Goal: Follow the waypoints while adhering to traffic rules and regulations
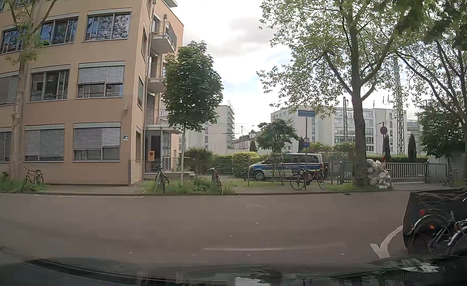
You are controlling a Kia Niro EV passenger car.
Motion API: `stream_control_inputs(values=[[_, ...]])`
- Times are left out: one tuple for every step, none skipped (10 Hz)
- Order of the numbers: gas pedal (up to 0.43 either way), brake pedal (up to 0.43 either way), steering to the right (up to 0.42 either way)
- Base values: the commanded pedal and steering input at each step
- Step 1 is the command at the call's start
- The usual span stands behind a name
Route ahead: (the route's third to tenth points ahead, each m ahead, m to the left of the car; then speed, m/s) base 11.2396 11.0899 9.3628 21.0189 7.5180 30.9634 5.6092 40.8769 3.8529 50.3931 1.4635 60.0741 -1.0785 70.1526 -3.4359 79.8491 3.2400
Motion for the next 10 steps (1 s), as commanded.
stream_control_inputs(values=[[0.000,0.110,0.127],[0.000,0.116,0.119],[0.000,0.122,0.104],[0.000,0.122,0.081],[0.000,0.128,0.060],[0.000,0.128,0.039],[0.000,0.128,0.018],[0.000,0.134,0.001],[0.000,0.152,-0.021],[0.000,0.171,-0.039]])
